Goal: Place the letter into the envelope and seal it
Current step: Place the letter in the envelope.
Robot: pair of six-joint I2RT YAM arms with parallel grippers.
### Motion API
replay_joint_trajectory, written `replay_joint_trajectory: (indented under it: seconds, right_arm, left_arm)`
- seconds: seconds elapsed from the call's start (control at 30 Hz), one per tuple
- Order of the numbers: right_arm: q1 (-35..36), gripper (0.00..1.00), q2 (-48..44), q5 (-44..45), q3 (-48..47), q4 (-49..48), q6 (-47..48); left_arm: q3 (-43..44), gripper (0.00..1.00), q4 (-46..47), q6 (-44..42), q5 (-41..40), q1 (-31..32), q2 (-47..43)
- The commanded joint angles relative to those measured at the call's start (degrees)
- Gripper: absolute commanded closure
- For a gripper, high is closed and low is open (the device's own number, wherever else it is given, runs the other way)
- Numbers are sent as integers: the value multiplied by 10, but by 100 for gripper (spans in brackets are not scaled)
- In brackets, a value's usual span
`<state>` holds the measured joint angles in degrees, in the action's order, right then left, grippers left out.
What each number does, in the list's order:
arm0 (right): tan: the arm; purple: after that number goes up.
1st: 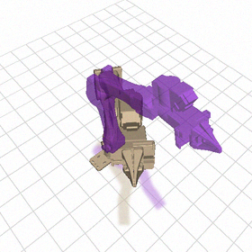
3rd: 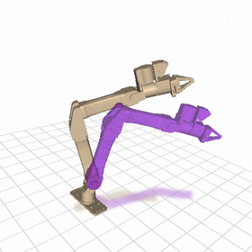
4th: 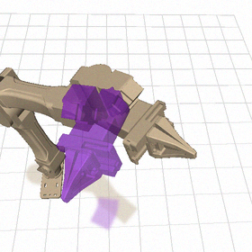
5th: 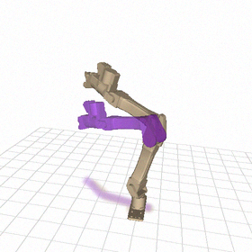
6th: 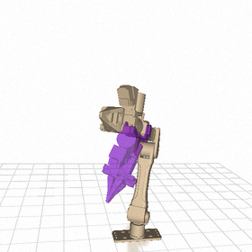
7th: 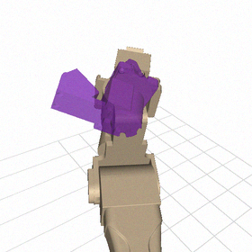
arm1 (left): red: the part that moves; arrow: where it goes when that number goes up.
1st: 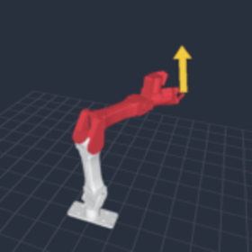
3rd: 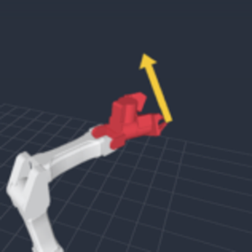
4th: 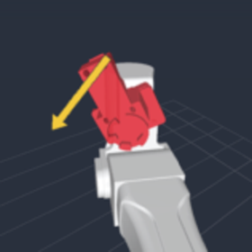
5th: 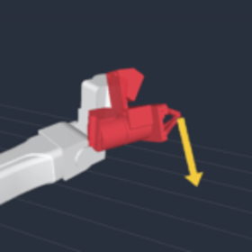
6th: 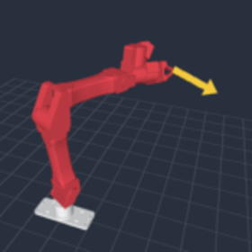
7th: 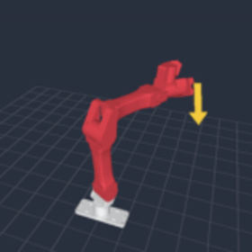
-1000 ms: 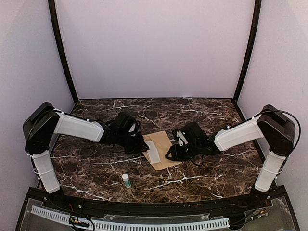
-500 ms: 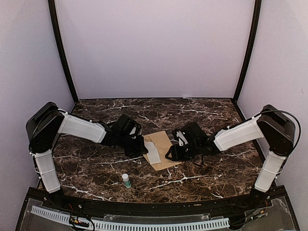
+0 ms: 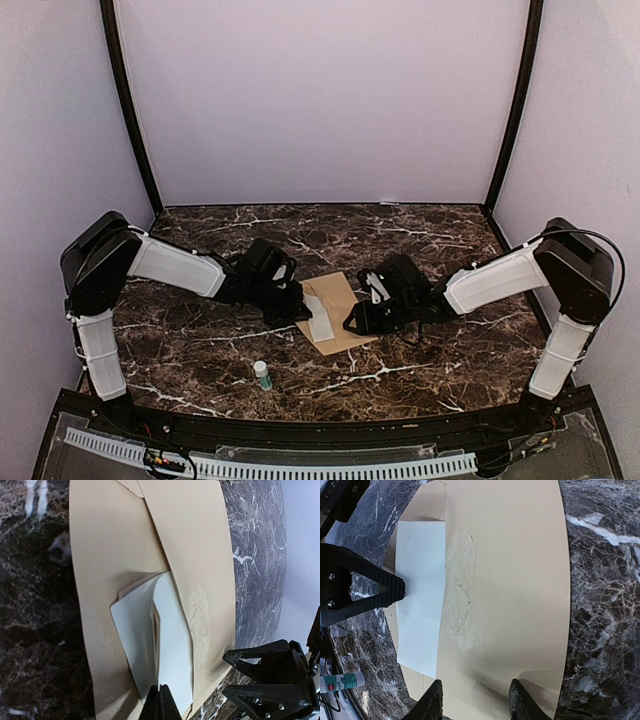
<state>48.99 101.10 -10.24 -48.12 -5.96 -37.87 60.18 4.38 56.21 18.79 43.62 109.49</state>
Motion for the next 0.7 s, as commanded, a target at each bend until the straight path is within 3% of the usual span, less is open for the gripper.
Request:
replay_joint_trajectory:
  seconds: [0.0,0.23,0.47,0.67]
  right_arm:
    - [8,58,12,-3,-6,16,-6]
    - [8,58,-29,1,-14,32,-9]
    - [5,48,-90,72,-44,112,10]
    - [-17,44,-73,96,-45,117,18]
  left_arm:
    - [14,100,18,7,19,4,12]
    - [21,100,27,12,20,4,24]
    - [20,100,22,6,19,5,25]
    - [19,100,21,3,19,5,25]
